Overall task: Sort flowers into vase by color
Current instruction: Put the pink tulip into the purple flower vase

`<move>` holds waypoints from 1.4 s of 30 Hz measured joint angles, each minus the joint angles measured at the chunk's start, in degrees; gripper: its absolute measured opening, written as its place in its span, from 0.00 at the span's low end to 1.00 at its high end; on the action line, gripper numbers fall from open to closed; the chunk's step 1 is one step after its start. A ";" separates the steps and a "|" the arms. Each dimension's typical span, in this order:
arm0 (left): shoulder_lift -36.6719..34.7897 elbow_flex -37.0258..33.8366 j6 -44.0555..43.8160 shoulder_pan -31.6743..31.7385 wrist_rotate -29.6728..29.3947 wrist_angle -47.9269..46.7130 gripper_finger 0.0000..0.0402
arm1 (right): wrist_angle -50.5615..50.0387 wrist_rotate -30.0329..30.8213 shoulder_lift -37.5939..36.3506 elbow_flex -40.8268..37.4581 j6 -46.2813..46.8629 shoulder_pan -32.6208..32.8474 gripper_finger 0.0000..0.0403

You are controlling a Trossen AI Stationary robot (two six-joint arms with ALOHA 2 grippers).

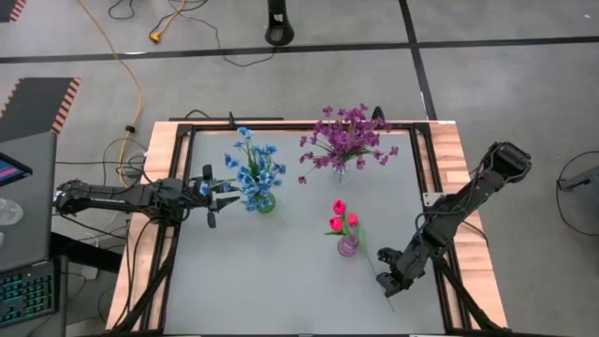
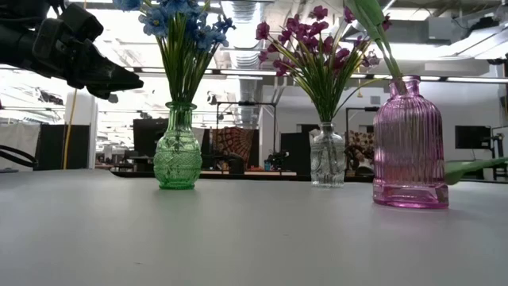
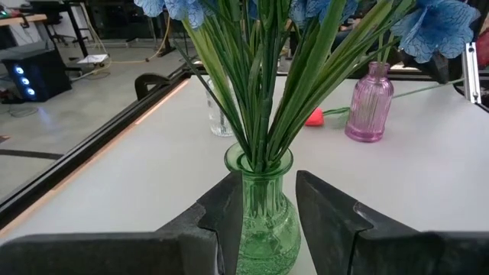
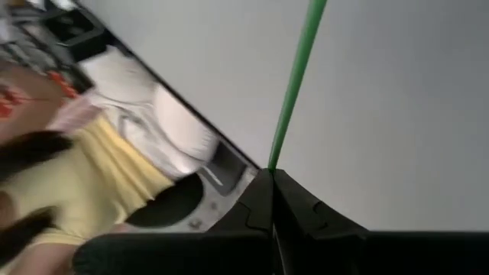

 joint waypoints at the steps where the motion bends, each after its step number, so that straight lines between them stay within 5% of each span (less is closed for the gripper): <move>1: 0.00 -0.02 -0.02 0.00 0.00 0.00 0.27 | 0.79 0.89 0.00 0.00 0.00 0.00 0.08; 12: 0.01 -0.01 -0.05 -0.02 0.00 -0.02 0.27 | 4.02 9.47 0.00 0.00 -0.50 0.00 0.07; 28: 0.02 -0.02 0.76 -0.02 -0.02 -0.02 0.27 | 5.77 10.05 0.00 0.00 -0.44 -0.02 0.08; 42: 0.02 -0.01 0.77 -0.01 -0.01 -0.02 0.27 | 4.99 9.66 0.00 -0.02 -0.40 -3.37 0.21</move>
